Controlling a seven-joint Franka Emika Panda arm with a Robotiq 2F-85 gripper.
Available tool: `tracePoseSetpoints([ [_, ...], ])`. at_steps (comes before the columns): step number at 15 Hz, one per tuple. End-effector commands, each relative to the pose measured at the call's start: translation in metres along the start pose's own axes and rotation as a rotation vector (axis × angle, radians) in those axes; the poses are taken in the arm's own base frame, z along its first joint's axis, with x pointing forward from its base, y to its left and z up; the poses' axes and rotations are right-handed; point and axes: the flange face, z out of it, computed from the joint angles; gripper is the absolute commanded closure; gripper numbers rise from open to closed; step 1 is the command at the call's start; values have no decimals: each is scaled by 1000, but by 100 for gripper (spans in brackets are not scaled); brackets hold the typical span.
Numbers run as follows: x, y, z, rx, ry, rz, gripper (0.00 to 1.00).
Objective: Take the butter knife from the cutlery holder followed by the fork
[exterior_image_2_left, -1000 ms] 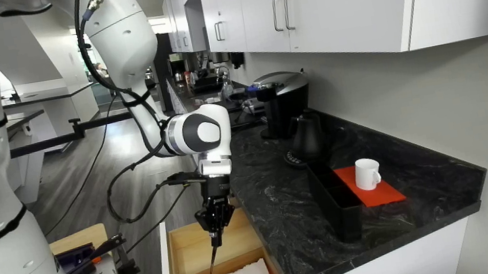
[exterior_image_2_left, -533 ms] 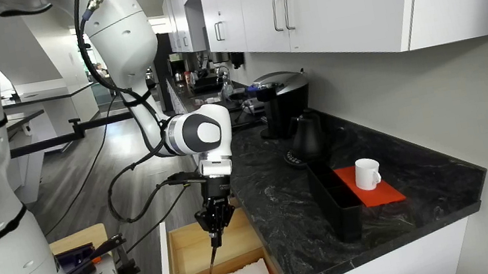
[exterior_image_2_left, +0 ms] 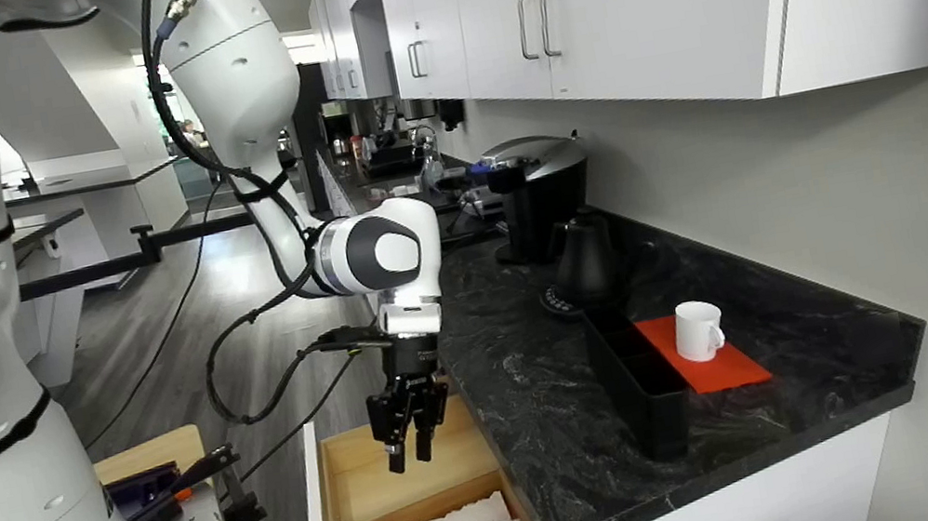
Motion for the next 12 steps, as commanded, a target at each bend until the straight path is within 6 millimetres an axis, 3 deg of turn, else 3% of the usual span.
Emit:
tracePoseSetpoints([
  [1, -2, -2, -2, 1, -9, -18, 15],
  [4, -4, -2, -5, 3, -4, -29, 1],
  [12, -8, -4, -3, 4, 8, -80, 0],
])
